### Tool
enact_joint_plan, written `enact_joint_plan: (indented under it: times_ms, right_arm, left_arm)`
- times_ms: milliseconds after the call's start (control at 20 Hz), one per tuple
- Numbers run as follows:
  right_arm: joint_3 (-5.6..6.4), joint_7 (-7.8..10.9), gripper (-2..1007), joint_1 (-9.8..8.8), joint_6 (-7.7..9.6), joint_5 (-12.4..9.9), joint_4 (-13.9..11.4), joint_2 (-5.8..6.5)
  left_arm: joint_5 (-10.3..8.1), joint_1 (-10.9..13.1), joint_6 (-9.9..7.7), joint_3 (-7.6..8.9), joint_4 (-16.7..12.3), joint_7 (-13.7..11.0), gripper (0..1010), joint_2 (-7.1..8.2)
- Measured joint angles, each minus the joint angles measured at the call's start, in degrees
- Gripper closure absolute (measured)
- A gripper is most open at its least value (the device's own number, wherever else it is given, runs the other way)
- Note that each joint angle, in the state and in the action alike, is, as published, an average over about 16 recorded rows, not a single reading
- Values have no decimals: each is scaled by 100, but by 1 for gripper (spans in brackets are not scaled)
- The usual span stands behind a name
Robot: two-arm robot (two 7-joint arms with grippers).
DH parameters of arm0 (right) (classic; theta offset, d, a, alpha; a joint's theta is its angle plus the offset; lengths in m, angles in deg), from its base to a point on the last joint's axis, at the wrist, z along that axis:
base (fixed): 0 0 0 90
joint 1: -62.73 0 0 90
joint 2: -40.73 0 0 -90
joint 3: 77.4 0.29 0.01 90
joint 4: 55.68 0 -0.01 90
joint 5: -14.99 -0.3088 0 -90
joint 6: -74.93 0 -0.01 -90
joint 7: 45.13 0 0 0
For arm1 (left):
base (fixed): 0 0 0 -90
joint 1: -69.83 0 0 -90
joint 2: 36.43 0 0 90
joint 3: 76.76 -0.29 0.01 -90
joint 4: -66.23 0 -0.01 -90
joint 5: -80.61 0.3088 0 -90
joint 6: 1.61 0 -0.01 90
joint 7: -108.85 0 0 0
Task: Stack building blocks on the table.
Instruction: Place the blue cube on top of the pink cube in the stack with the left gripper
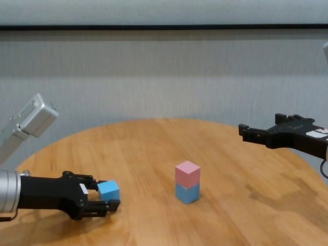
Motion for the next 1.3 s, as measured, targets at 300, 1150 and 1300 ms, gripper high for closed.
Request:
enact_joint_plan:
  times_ms: [300, 1150, 1300]
  right_arm:
    - [0, 0, 1, 0, 0, 0, 0, 0]
    - [0, 0, 1, 0, 0, 0, 0, 0]
    - [0, 0, 0, 0, 0, 0, 0, 0]
  left_arm:
    - [-10, 193, -218, 26, -412, 135, 518, 136]
    - [-158, 1104, -2015, 169, -3280, 1201, 616, 807]
    - [-145, 1179, -2335, 143, -3702, 1381, 616, 835]
